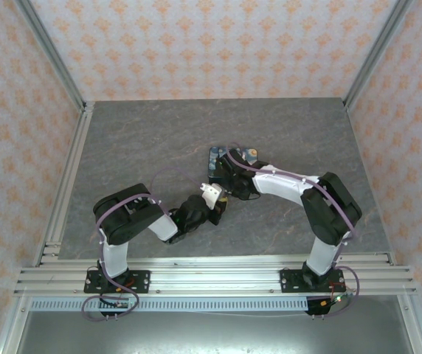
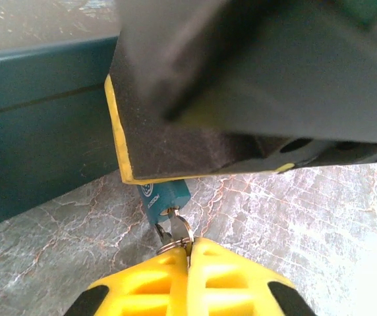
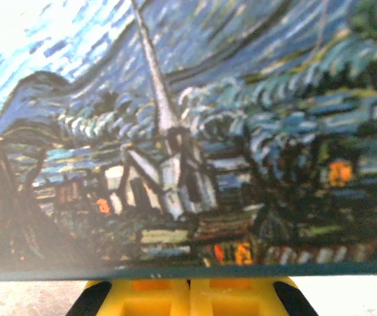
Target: Unlock a padlock with a key
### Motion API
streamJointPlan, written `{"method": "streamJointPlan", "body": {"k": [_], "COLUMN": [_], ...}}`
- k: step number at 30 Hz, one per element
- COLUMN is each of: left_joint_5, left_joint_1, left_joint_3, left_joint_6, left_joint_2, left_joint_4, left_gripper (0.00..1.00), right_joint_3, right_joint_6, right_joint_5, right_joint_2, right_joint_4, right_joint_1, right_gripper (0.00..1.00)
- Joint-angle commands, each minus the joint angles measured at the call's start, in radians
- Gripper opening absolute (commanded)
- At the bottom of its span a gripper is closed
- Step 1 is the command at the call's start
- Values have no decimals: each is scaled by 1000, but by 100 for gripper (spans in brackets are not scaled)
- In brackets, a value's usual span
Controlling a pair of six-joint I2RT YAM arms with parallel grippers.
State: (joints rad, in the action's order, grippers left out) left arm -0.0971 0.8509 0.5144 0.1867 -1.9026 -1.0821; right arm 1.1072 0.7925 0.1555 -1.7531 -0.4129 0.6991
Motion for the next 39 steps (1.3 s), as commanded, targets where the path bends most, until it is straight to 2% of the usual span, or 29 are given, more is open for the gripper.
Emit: {"method": "streamJointPlan", "body": {"k": [1, 4, 10, 16, 21, 26, 31, 36, 39], "left_joint_5": [7, 21, -4, -30, -98, -174, -240, -235, -222], "left_joint_1": [8, 8, -26, -86, -135, -159, -168, -177, -182], "left_joint_3": [14, -5, -54, -41, -18, -13, -22, -25, -29], "left_joint_6": [-6, -16, 63, 276, 519, 751, 941, 1030, 1051], "left_joint_2": [50, 89, 213, 400, 465, 412, 274, 200, 204], "left_joint_4": [-3, 28, 106, 399, 483, 398, 164, 37, 47], "left_gripper": [21, 30, 35, 36, 37, 35, 29, 29, 36], "right_joint_3": [-6, -1, -23, -108, -152, -200, -229, -242, -246], "right_joint_6": [-25, -31, -43, 40, 103, 171, 223, 253, 263], "right_joint_5": [27, 76, 158, 250, 304, 344, 367, 380, 383], "right_joint_2": [25, 30, 47, 83, 83, 76, 75, 76, 79], "right_joint_4": [-51, -42, 0, 144, 243, 337, 403, 432, 442], "right_joint_1": [1, -16, -48, -86, -99, -108, -112, -118, -118], "right_gripper": [0, 0, 0, 0, 0, 0, 0, 0, 0]}}
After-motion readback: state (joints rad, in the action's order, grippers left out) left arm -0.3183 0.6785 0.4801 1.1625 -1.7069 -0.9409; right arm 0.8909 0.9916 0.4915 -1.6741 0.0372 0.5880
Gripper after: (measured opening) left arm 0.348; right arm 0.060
